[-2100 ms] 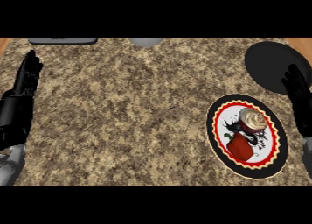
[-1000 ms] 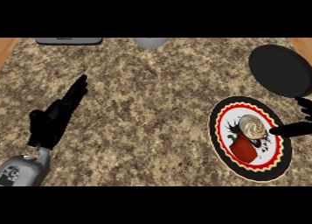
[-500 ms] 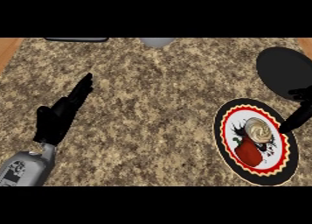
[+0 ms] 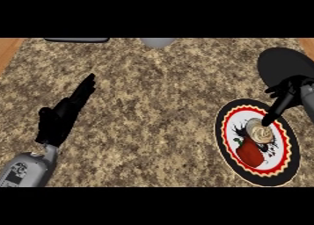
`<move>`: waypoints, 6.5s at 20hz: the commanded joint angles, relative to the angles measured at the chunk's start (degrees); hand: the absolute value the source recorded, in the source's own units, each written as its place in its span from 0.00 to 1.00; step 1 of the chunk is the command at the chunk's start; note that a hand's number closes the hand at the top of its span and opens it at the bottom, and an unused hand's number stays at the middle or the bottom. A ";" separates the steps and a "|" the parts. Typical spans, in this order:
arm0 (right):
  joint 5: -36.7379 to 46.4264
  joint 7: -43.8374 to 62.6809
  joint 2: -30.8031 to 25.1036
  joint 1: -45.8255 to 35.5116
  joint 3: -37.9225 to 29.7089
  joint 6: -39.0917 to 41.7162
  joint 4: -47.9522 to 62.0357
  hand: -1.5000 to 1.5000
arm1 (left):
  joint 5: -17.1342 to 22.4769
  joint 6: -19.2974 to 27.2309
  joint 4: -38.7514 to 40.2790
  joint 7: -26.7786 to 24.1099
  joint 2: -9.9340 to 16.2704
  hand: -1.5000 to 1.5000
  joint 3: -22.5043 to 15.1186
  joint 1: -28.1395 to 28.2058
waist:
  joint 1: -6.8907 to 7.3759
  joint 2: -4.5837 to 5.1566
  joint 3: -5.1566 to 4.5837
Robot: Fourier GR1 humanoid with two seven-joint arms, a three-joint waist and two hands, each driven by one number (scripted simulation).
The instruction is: Pick the cupcake from the plate and place it in the pan
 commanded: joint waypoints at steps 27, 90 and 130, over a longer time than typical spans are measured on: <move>6.36 1.51 7.54 -2.62 6.35 9.17 11.21 1.00 | -3.95 -3.04 -0.67 -1.02 -2.82 0.50 4.49 3.62 | -1.71 -0.19 0.06; 42.98 -66.14 5.44 -1.52 -22.92 -65.32 16.93 1.00 | -9.74 -7.52 -5.91 3.16 -8.92 0.50 7.63 4.46 | 0.14 0.43 0.23; 19.24 -91.13 -5.74 -2.35 -51.30 -30.87 37.46 0.00 | -8.93 -10.04 -2.06 2.15 -9.52 0.50 10.06 0.40 | 1.25 1.65 0.69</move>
